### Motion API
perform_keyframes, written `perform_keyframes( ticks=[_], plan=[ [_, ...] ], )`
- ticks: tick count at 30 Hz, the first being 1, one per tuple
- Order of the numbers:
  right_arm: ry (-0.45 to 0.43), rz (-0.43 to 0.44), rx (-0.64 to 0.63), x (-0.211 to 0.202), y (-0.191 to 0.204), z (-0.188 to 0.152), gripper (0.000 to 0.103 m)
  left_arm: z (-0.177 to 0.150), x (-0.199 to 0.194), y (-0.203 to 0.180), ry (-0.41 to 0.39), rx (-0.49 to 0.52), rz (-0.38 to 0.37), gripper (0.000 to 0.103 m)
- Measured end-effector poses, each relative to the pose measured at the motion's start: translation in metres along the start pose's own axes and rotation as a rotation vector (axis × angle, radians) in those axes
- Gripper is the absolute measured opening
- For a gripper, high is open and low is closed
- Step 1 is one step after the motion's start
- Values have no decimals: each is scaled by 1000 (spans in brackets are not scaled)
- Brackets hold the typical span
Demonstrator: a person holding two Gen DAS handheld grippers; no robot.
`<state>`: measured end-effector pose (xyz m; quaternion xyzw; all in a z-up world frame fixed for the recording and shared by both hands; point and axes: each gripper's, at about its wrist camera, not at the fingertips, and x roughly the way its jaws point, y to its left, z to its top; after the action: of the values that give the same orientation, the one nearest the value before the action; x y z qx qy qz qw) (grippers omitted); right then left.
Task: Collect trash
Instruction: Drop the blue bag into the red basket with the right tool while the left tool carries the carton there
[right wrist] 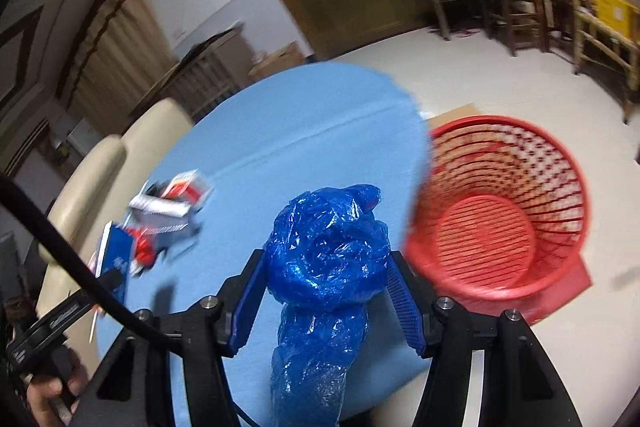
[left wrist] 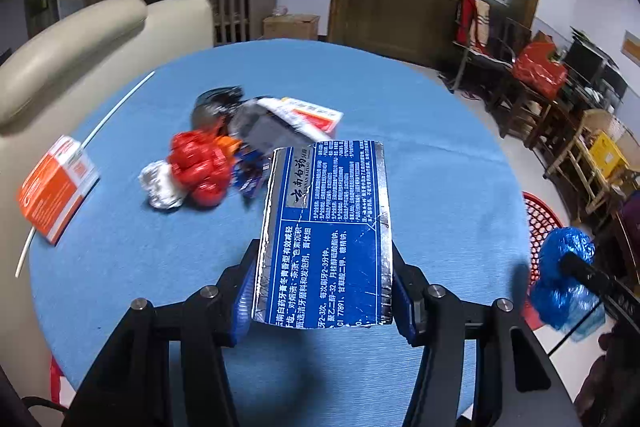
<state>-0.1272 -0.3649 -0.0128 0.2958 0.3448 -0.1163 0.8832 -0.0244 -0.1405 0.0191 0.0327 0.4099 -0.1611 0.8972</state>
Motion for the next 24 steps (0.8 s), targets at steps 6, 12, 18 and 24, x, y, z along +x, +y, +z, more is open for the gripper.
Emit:
perform_keyframes(
  ticks=[6, 12, 18, 24],
  plan=[
    [-53, -99, 72, -11, -57, 25, 63, 6, 0, -27, -7, 42, -30, 58],
    [-49, -188, 79, 10, -104, 46, 63, 11, 1, -53, -18, 84, -55, 58],
    [5, -223, 101, 34, -134, 55, 67, 15, 4, -71, -21, 118, -64, 58],
    [33, -247, 131, 38, -144, 51, 76, 21, 9, -93, -17, 154, -88, 58]
  ],
)
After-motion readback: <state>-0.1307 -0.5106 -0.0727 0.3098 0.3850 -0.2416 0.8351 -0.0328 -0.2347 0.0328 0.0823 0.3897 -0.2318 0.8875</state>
